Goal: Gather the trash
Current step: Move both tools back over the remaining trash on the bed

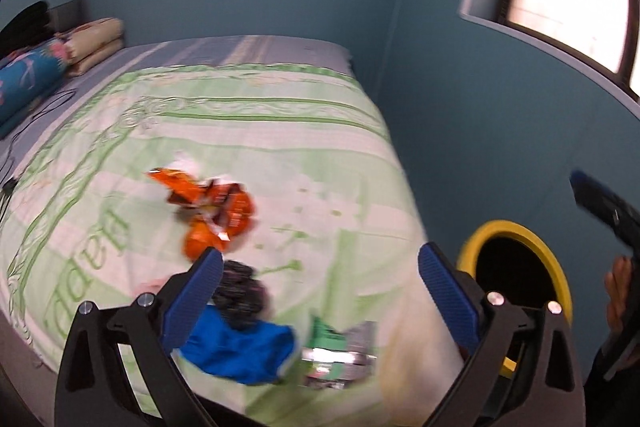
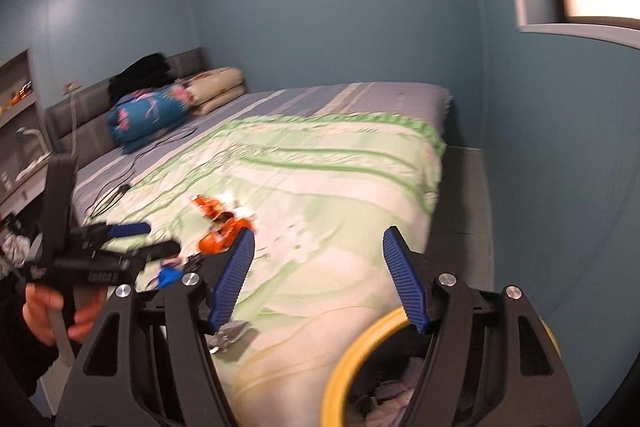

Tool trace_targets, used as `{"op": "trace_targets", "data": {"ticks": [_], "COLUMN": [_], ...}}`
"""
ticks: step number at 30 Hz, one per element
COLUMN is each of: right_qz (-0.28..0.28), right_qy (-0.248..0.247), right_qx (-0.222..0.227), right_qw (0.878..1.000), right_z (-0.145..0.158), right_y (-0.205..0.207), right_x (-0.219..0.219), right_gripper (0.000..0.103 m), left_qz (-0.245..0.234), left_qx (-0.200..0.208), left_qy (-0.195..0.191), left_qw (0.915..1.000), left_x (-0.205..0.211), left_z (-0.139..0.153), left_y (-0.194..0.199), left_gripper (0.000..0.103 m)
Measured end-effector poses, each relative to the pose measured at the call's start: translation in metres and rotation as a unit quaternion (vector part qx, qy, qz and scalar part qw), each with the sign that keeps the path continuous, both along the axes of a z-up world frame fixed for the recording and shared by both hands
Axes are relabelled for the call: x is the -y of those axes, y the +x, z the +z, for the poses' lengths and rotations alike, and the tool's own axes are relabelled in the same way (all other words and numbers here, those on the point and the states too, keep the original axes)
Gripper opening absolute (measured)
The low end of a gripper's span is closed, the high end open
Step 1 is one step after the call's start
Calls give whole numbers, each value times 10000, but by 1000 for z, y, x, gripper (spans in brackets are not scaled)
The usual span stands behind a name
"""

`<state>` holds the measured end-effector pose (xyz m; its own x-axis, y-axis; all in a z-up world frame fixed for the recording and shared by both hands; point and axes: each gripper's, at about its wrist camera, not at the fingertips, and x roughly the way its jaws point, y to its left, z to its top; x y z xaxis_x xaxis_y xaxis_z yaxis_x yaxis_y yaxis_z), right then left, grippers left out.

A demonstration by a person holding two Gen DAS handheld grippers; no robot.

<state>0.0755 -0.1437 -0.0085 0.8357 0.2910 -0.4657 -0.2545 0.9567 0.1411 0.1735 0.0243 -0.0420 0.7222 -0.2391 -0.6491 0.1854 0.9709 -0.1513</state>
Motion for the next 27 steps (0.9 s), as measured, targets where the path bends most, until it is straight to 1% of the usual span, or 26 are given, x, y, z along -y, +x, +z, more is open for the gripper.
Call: {"op": "trace_targets", "data": {"ticks": [5,9,13,17,23,27], "right_qz": [492,833,1050,1249,1476,1591], "right_qy": [-181,-316,-504,-671,-896,-1090], "right_qx": [-127,-390,-617,-860,-1138,-1237], "right_qw": [9985,9953,9913,9862,9784,9734], "right_z": [-16,-36,-57,-78,-101,-110], "right_y": [5,12,13,16,20,21], "right_x": [-35,-63,-85,-104,-128,-140], "right_gripper": [64,64,64,64,64,64], "left_qz": [419,690,920,1137,1272,1152], "left_qx": [-23,-214,-336,-563,-865,-961], "left_qy": [-24,-36,4,28,25,64], "left_qw": [9991,9974,9952,9919,9881,9887], "left_x": [-39,-71,-99,-125,-143,-145], "left_z": [-9,-26,-43,-62,-87,-95], "left_y": [6,4,-5,-14,-17,-19], "left_gripper": [95,95,95,95,94,94]}}
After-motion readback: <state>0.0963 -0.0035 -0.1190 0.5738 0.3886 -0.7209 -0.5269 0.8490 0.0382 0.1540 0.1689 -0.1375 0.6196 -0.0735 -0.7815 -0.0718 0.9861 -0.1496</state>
